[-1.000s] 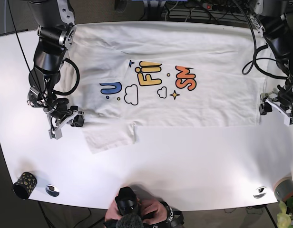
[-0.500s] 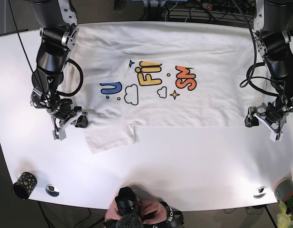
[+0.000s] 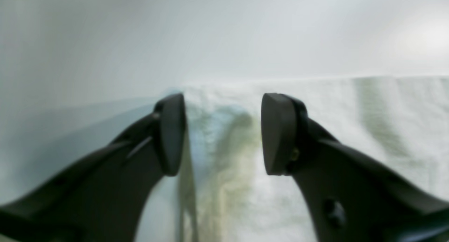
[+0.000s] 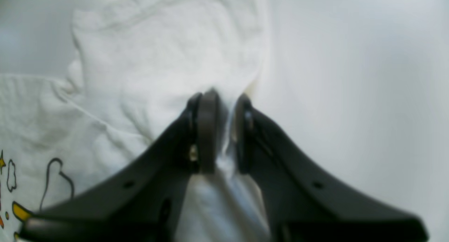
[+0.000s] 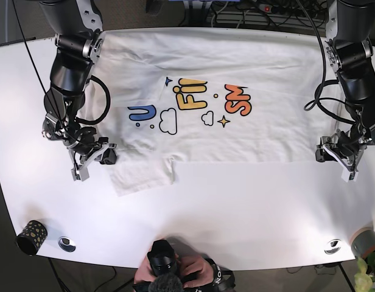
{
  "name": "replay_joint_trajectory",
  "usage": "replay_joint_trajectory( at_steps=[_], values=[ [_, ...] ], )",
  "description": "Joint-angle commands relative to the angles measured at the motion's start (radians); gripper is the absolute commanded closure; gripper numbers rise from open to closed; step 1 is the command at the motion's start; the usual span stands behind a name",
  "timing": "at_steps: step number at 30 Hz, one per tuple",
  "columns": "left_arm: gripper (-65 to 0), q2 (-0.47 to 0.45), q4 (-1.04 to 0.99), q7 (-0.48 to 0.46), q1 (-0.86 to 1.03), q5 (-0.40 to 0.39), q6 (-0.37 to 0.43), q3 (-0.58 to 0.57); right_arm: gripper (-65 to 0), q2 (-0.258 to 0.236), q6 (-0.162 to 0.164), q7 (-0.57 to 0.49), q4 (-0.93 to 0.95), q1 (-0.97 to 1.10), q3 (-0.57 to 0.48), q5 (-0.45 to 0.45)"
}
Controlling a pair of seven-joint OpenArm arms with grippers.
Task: Fold the T-shirt properly
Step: 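Lower both grippers and pinch the shirt's side edges near the hem, then lift the hem edge with both grippers and fold it toward the collar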
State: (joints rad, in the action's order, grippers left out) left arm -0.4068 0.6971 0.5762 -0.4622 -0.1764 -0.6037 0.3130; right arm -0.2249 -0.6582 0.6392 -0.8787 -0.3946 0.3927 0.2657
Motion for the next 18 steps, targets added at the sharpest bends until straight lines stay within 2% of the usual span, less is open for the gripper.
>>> replay_joint_trajectory(
  at_steps=[1, 5, 11, 18],
  values=[
    [-22.5, -0.011, 0.006, 0.011, -0.017, -0.001, -0.008, -0.001, -8.6, -0.015, -0.005, -0.019, -0.027, -0.028, -0.050, 0.016],
    [0.0, -0.011, 0.012, 0.009, -0.017, -0.001, -0.006, -0.001, -8.6, -0.021, -0.002, -0.020, -0.027, -0.031, -0.107, 0.019],
    [0.0, -0.011, 0.025, 0.009, -0.019, -0.004, -0.008, -0.001, -8.6, -0.023, -0.001, -0.022, -0.030, -0.031, -0.108, 0.020],
    [0.0, -0.010, 0.224, 0.014, 0.046, -0.004, -0.008, 0.038, -8.6, -0.028, -0.001, 0.008, -0.167, -0.013, -0.108, 0.016]
  ],
)
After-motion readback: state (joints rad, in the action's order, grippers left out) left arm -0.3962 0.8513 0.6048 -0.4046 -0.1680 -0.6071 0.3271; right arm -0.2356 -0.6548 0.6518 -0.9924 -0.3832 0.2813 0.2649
